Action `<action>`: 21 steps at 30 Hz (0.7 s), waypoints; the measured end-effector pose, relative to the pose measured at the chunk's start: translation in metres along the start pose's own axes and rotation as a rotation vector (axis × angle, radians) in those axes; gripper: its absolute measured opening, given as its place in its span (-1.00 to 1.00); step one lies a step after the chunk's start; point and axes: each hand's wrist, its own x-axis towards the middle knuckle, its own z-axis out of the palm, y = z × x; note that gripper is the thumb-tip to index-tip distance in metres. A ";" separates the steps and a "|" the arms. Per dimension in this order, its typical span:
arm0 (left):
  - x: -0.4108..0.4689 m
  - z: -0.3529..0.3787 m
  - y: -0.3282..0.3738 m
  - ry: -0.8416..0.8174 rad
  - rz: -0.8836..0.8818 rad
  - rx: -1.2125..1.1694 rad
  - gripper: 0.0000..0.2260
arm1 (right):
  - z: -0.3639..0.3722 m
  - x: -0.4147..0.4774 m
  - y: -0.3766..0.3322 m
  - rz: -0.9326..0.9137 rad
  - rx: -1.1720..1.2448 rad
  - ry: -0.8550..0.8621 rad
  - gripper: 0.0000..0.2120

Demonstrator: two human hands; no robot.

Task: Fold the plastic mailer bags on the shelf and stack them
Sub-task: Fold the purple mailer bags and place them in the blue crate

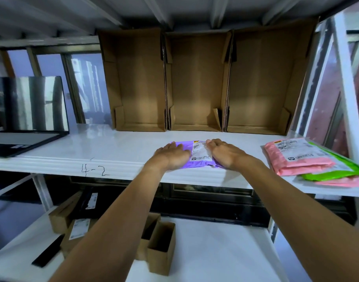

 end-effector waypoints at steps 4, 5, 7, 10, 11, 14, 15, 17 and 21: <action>-0.007 -0.006 0.003 0.047 -0.032 -0.242 -0.46 | 0.000 -0.003 0.001 -0.021 0.054 0.057 -0.39; -0.009 -0.006 0.003 0.050 -0.005 -0.263 -0.48 | 0.000 -0.004 0.001 -0.047 0.061 0.071 -0.42; -0.013 -0.005 0.006 0.071 0.050 -0.295 -0.52 | 0.000 -0.007 0.000 -0.090 0.062 0.101 -0.48; -0.016 -0.004 0.005 0.108 0.141 -0.318 -0.56 | 0.000 -0.012 -0.004 -0.166 0.026 0.132 -0.53; -0.017 -0.003 0.004 0.123 0.179 -0.288 -0.57 | 0.000 -0.015 -0.006 -0.196 0.007 0.140 -0.53; -0.021 0.003 0.002 0.149 0.262 -0.162 -0.59 | 0.002 -0.019 -0.008 -0.287 -0.086 0.143 -0.52; -0.020 0.005 0.001 0.144 0.276 -0.115 -0.59 | 0.003 -0.019 -0.009 -0.306 -0.113 0.137 -0.53; -0.017 0.009 0.000 0.120 0.278 -0.046 -0.56 | 0.002 -0.022 -0.010 -0.307 -0.153 0.115 -0.54; -0.013 0.009 0.002 0.074 0.247 0.003 -0.51 | 0.000 -0.023 -0.012 -0.315 -0.292 0.061 -0.56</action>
